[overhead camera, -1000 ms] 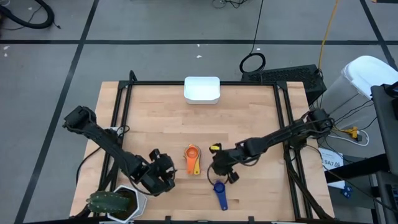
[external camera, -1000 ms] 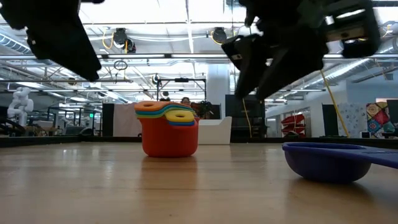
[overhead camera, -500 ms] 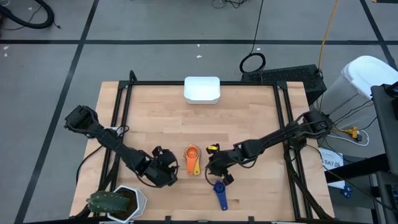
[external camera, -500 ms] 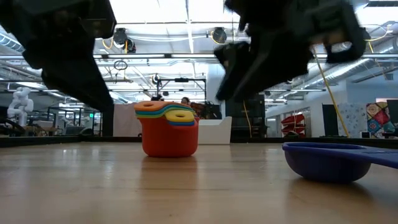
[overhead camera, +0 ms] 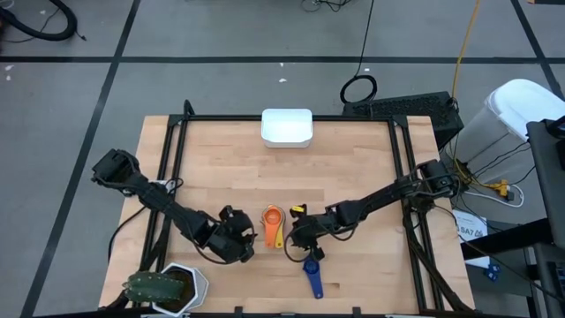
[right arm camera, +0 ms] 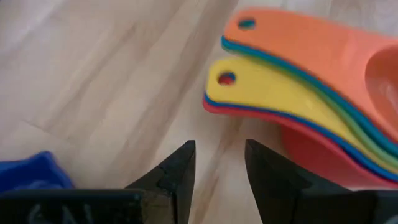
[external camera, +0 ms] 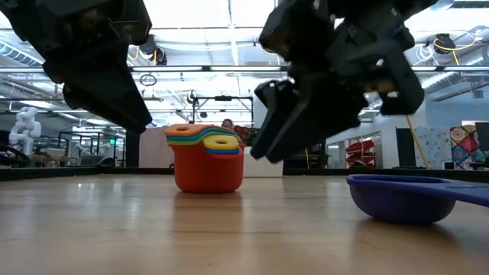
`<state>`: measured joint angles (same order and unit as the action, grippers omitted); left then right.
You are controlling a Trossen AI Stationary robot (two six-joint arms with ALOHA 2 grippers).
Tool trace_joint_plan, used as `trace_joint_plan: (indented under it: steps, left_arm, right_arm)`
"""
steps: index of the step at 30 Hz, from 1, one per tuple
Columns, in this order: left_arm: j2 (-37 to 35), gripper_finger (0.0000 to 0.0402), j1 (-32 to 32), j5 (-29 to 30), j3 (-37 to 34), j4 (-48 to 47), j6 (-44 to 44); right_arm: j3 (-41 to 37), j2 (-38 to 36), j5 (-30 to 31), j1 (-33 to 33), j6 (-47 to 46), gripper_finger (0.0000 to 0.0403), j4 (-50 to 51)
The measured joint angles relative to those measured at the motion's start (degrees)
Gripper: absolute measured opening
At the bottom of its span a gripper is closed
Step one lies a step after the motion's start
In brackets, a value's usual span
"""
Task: Nest measuring cups in basket
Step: Adjust the measuring cups
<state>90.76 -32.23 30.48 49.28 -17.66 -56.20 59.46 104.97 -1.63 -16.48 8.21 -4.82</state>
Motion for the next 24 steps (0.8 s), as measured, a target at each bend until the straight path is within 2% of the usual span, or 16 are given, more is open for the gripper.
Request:
trace_joint_plan:
  steps: [17,24]
  left_arm:
    - [0.0,0.0163,1.1,0.0,0.0,0.21,0.21]
    - [2.07,0.0163,1.14,-0.01,0.09,0.12,4.09]
  right_arm:
    - [0.02,-0.02,-0.11,0.73,0.02,0.013,-1.03]
    - [0.02,-0.02,-0.11,0.75,0.02,0.013,-1.03]
